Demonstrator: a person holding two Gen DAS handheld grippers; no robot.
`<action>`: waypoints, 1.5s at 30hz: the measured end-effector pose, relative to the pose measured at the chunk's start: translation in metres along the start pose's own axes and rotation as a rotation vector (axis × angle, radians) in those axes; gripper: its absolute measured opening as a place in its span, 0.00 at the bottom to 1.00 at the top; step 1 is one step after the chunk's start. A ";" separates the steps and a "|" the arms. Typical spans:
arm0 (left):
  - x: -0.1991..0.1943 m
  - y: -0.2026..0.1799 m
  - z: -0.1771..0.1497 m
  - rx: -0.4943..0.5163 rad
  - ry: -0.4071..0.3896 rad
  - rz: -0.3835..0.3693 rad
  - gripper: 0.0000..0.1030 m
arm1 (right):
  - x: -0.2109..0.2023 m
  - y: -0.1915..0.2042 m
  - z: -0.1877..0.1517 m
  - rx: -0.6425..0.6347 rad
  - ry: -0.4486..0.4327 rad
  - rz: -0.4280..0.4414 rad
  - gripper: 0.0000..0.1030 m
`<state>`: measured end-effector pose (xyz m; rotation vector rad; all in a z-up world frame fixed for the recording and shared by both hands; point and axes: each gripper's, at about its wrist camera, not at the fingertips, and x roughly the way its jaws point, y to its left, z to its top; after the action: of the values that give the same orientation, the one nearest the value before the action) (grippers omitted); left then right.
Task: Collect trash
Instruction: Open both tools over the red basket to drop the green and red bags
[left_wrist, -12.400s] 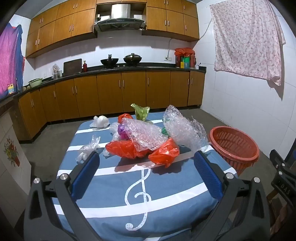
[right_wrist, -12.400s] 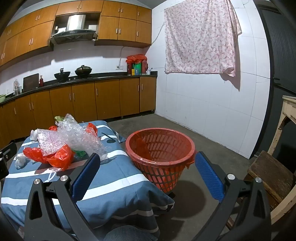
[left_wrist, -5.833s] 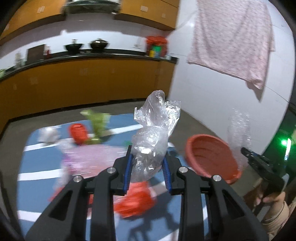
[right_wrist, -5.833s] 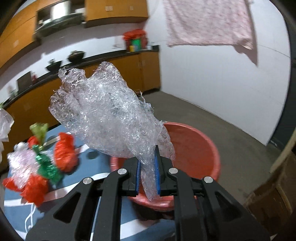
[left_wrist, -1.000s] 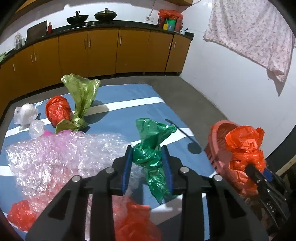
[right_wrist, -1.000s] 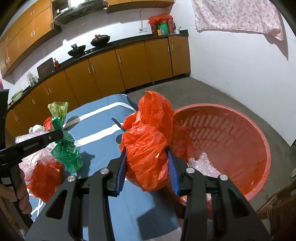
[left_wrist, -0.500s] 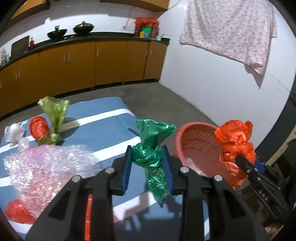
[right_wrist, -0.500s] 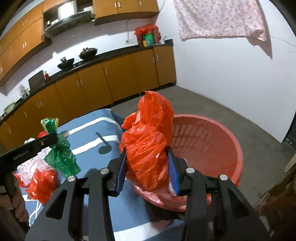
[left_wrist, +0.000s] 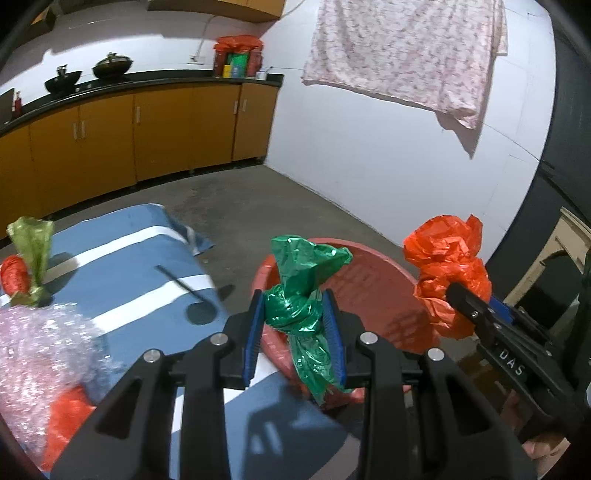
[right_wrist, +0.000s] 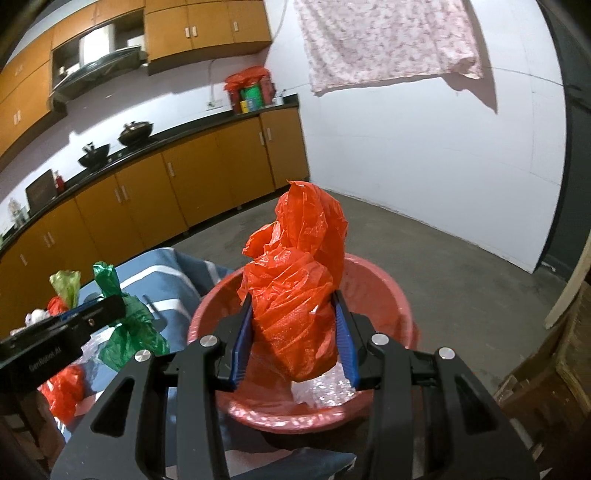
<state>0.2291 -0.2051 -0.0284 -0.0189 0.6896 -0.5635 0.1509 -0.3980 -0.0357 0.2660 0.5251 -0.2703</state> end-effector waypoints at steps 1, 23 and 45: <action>0.005 -0.004 0.001 0.006 0.002 -0.008 0.31 | 0.001 -0.003 0.001 0.006 -0.002 -0.004 0.40; 0.072 -0.031 0.009 0.028 0.058 -0.061 0.32 | 0.027 -0.023 0.007 0.071 -0.014 -0.001 0.40; -0.032 0.019 -0.026 -0.010 -0.074 0.149 0.84 | 0.002 -0.017 -0.015 0.106 -0.036 -0.008 0.94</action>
<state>0.2023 -0.1689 -0.0336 0.0024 0.6159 -0.4144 0.1398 -0.4095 -0.0523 0.3609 0.4771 -0.3108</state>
